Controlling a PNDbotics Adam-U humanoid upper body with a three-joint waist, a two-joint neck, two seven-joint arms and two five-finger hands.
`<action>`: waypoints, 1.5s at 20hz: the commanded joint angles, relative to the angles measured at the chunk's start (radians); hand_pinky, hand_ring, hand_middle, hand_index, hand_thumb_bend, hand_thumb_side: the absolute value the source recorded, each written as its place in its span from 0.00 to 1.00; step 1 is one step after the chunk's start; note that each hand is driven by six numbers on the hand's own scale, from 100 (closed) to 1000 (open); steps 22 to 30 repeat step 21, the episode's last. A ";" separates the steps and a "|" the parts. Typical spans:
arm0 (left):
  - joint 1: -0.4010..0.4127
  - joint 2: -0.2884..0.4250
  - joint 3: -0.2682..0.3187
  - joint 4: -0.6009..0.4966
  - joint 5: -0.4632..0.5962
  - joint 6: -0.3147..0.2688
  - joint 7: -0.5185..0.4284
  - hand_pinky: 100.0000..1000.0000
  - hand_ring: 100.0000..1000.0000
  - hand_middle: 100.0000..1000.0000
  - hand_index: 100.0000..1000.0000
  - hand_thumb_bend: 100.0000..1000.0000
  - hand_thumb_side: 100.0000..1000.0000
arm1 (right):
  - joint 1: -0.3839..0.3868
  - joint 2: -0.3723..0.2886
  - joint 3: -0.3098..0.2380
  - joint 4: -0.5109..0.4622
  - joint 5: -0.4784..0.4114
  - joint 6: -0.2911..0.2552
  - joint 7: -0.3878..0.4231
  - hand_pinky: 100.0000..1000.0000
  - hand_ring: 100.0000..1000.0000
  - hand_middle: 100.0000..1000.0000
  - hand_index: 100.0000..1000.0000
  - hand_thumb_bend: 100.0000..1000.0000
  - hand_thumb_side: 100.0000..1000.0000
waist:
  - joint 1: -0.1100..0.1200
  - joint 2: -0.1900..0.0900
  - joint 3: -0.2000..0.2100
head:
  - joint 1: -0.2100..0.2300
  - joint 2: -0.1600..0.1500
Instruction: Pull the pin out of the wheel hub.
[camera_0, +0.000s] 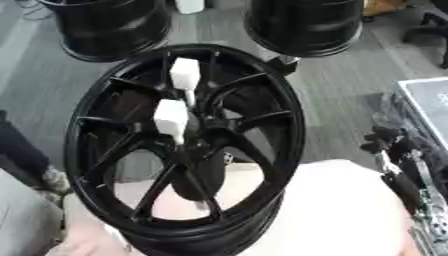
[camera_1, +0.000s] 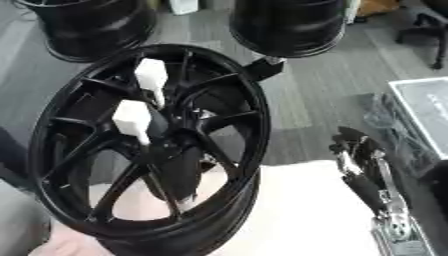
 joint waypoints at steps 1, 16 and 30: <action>0.063 -0.034 0.060 -0.194 0.145 0.032 0.027 0.70 0.68 0.69 0.85 0.41 0.62 | -0.010 -0.004 -0.003 -0.019 0.001 0.000 -0.003 0.74 0.63 0.63 0.78 0.00 0.47 | 0.001 -0.009 0.006 | 0.000 0.004; 0.320 -0.594 0.199 -0.728 0.456 0.638 -0.116 0.66 0.59 0.58 0.78 0.33 0.71 | -0.005 0.011 -0.008 -0.017 0.001 -0.001 -0.007 0.74 0.63 0.63 0.78 0.00 0.46 | -0.031 -0.005 0.066 | 0.020 0.008; 0.312 -0.603 0.187 -0.729 0.427 0.662 -0.120 0.66 0.58 0.57 0.78 0.33 0.72 | 0.001 0.017 -0.006 -0.023 0.009 0.000 -0.007 0.74 0.63 0.63 0.78 0.00 0.46 | -0.038 0.007 0.069 | 0.022 0.008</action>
